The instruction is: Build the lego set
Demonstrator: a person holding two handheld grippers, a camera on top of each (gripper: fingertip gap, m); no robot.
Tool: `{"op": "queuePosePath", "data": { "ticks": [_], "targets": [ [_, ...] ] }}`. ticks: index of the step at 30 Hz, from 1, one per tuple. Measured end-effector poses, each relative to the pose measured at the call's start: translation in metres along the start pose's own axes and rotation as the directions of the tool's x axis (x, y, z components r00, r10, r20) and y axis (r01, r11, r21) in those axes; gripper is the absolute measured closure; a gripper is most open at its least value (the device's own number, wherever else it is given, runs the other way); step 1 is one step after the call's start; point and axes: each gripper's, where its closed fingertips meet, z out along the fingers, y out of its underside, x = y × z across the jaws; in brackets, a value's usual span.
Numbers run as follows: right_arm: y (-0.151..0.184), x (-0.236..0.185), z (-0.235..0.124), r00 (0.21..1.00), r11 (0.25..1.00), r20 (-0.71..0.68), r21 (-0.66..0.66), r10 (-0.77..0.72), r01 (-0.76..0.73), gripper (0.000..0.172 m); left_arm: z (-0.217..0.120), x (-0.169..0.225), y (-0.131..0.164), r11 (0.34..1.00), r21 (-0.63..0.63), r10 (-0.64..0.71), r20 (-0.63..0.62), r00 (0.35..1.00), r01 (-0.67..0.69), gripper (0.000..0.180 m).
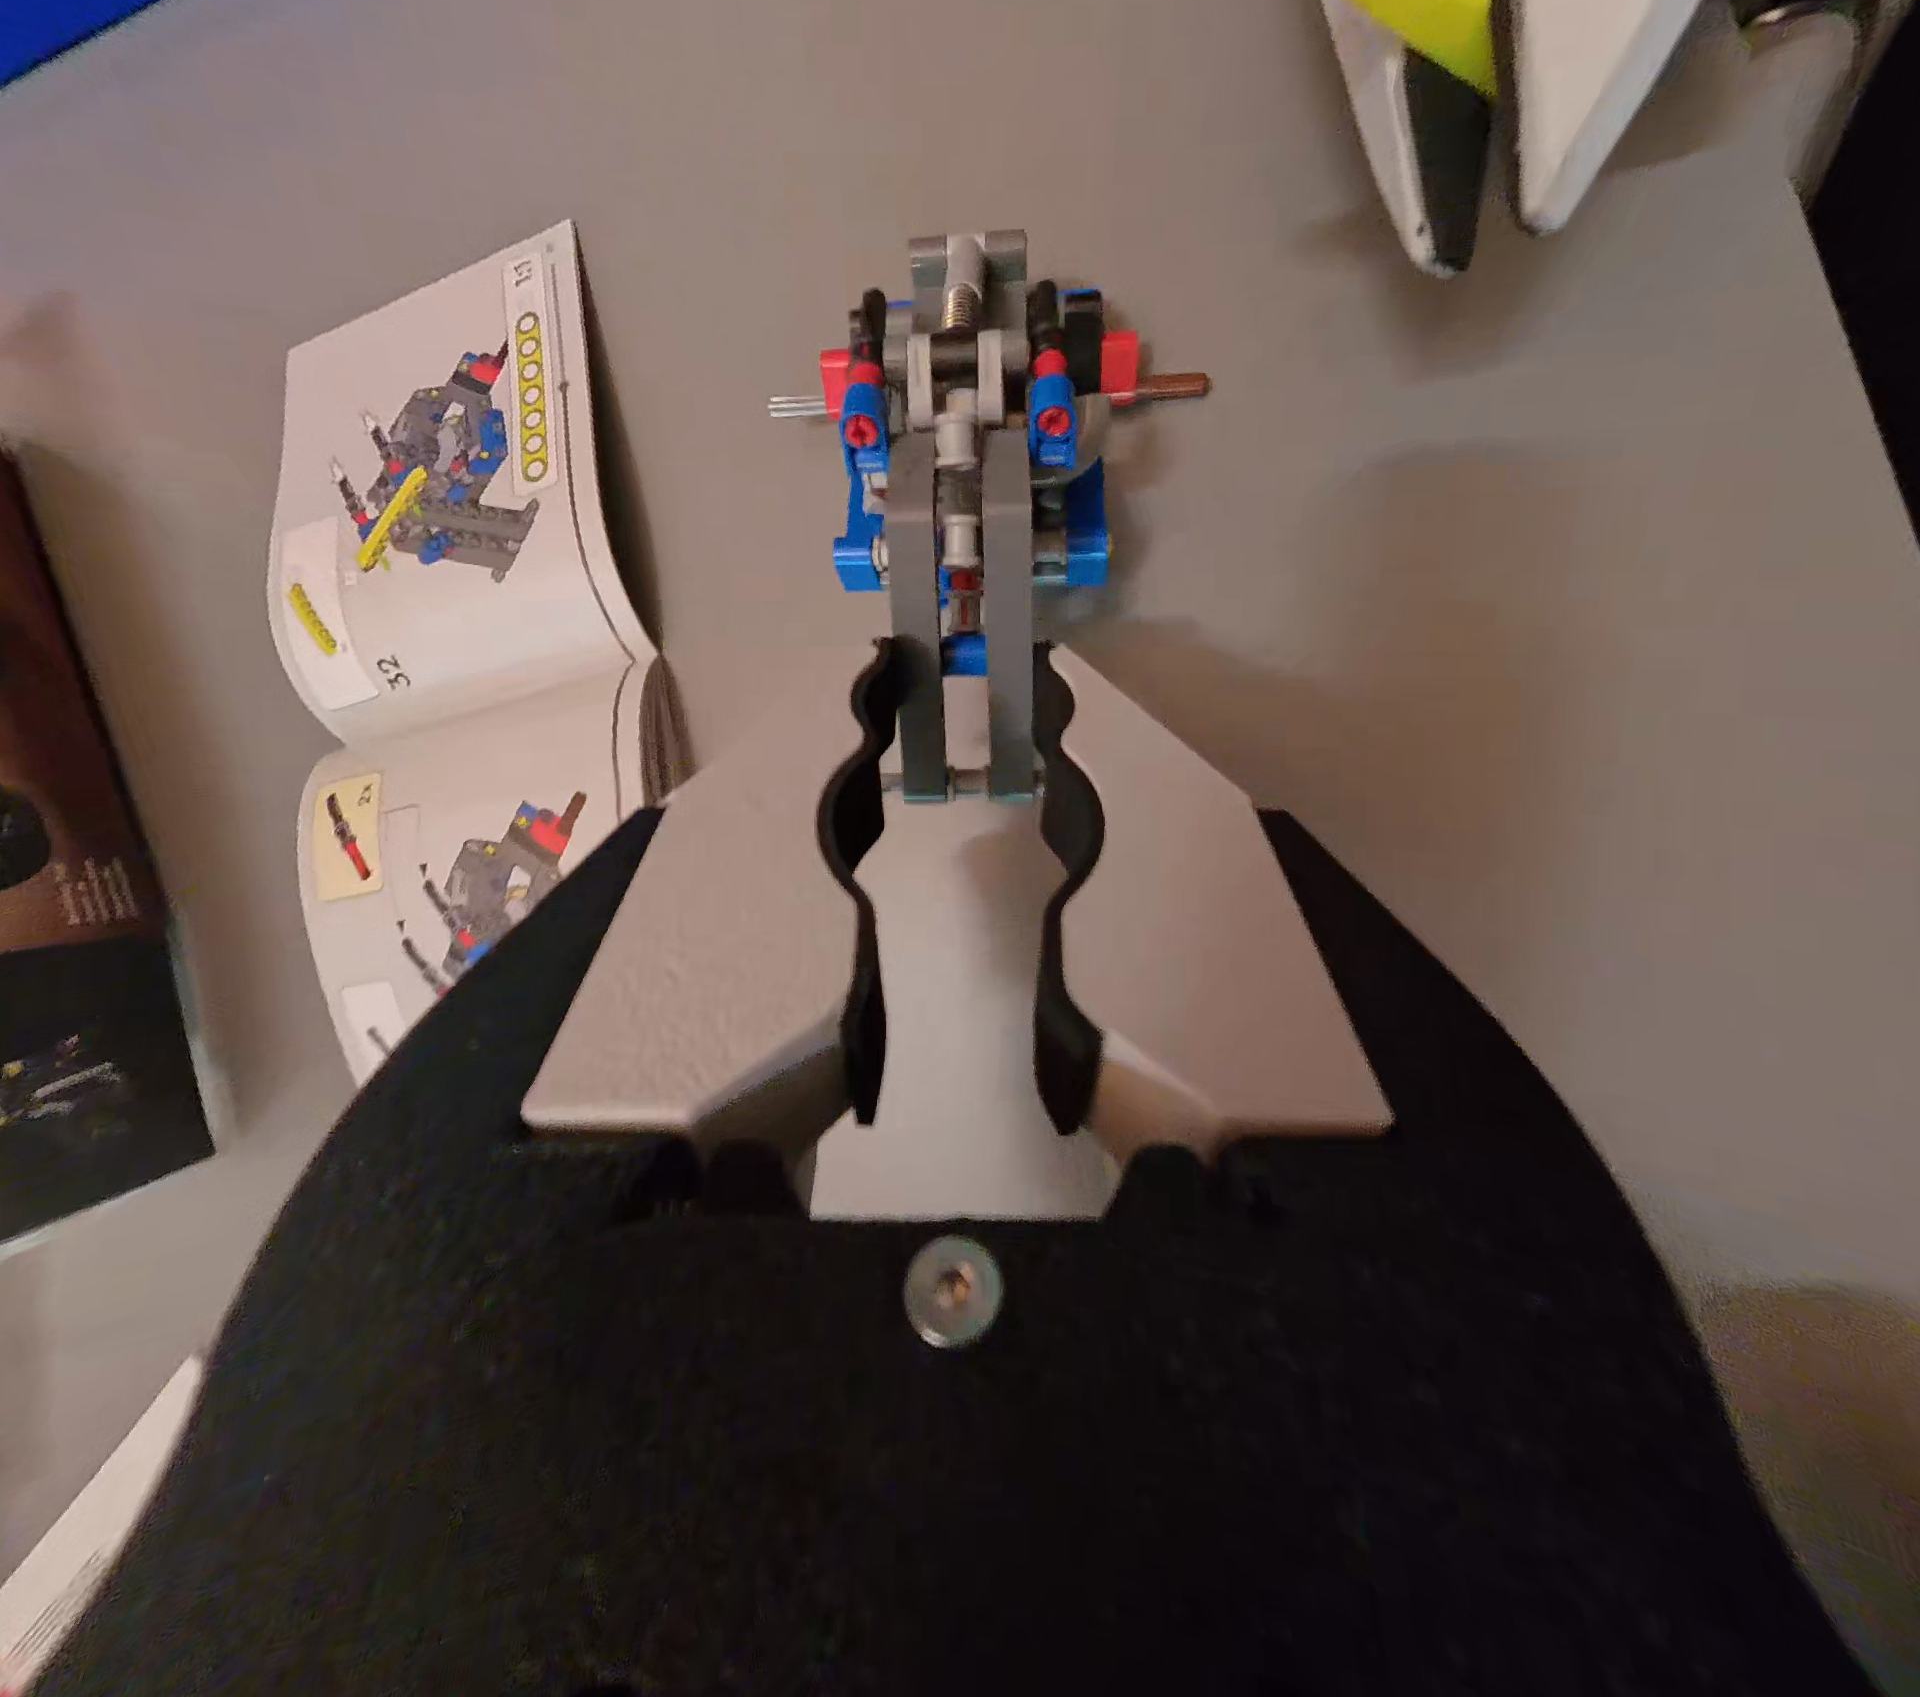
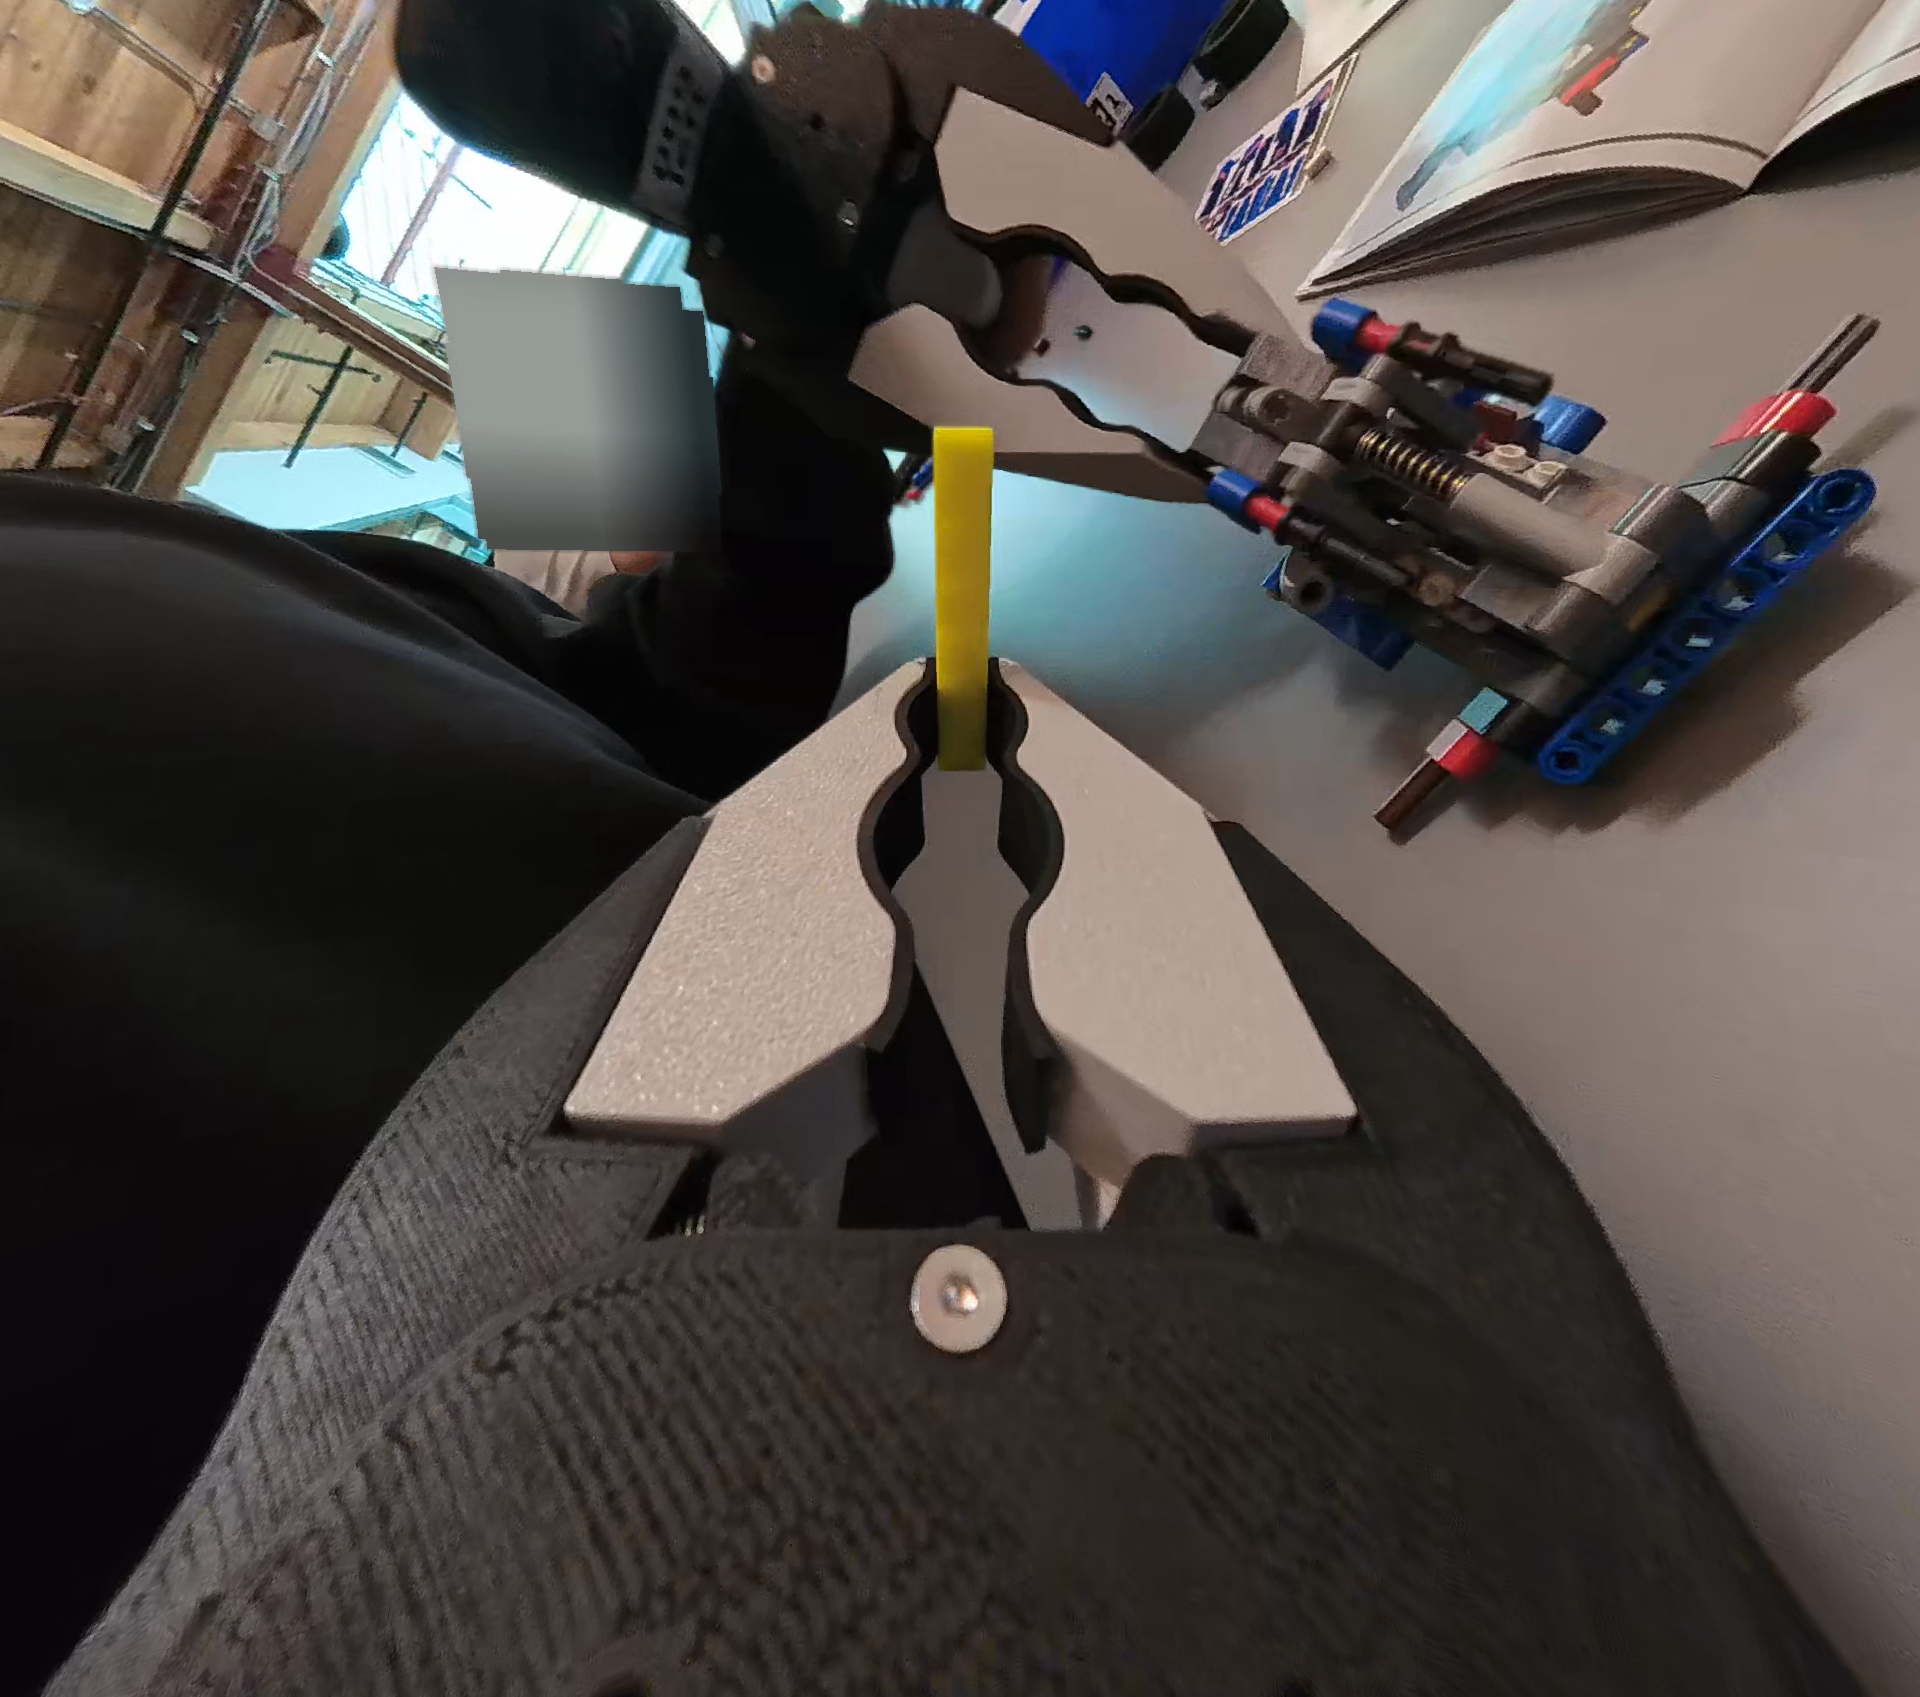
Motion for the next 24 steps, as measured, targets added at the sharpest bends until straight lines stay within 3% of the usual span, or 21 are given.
{"op": "queuePosePath", "data": {
  "ticks": [7,20,24],
  "targets": [
    [0.011,0.028,-0.009,0.971,0.988,-0.208,-0.122,-0.12,0.096,0.167,-0.005,0.0,0.019,0.972,-0.235,0.009,-0.026,1.0,-0.015,0.158],
    [0.012,0.027,-0.011,0.97,0.984,-0.192,-0.121,-0.152,0.13,0.167,-0.008,0.0,0.011,0.97,-0.244,-0.005,-0.045,0.999,-0.006,0.158],
    [0.011,0.024,-0.012,0.968,0.981,-0.182,-0.115,-0.173,0.154,0.167,0.002,0.005,0.024,0.974,-0.218,-0.071,-0.043,0.997,0.06,0.158]
  ]
}}
